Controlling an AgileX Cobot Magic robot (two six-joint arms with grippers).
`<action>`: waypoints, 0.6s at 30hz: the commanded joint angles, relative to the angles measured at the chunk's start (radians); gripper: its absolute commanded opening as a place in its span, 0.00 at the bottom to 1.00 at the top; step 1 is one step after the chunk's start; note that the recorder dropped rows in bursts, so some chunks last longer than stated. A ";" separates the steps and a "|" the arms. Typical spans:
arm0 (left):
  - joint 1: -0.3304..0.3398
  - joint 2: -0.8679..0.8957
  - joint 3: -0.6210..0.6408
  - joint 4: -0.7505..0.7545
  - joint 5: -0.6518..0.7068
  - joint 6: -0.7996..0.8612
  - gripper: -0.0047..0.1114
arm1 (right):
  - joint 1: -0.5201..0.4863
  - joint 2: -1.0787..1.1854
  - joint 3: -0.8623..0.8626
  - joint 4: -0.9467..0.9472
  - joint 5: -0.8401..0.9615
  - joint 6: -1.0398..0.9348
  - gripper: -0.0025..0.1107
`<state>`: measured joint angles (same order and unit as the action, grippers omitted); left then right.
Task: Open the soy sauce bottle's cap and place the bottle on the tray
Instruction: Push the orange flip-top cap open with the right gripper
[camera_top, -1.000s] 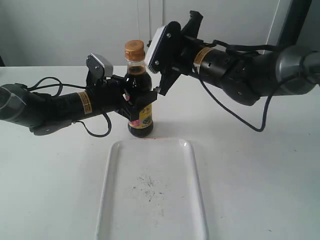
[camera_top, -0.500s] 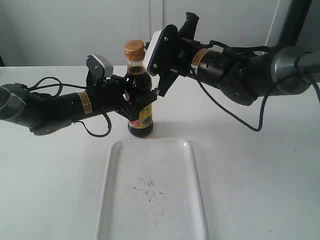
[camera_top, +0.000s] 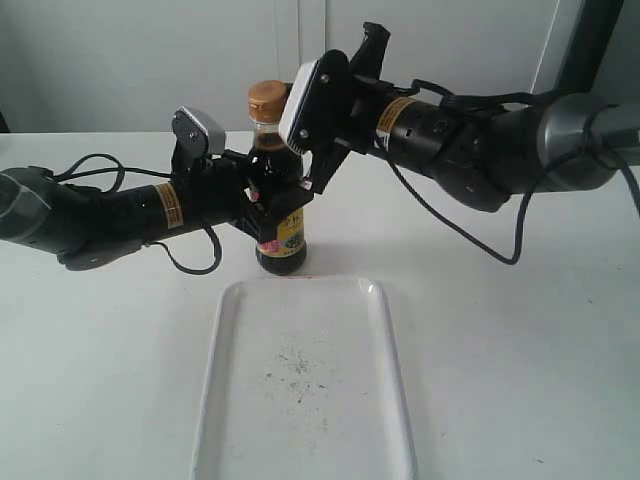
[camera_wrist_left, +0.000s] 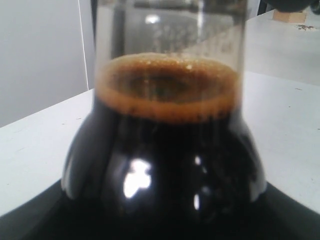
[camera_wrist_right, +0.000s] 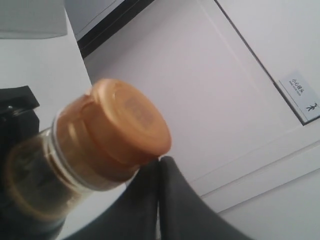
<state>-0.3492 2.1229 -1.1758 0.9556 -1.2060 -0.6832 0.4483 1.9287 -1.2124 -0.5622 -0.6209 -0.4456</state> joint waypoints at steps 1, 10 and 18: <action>-0.002 0.000 -0.001 0.021 0.012 0.007 0.04 | 0.009 -0.002 -0.006 -0.055 -0.030 0.007 0.02; -0.002 0.000 -0.001 0.029 0.029 0.007 0.04 | 0.009 -0.050 -0.006 -0.088 -0.177 0.059 0.02; -0.002 0.000 -0.001 0.036 0.029 0.007 0.04 | 0.009 -0.152 -0.006 -0.197 -0.256 0.327 0.02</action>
<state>-0.3473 2.1229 -1.1785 0.9656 -1.1997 -0.6794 0.4587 1.7870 -1.2140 -0.7513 -0.8733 -0.1825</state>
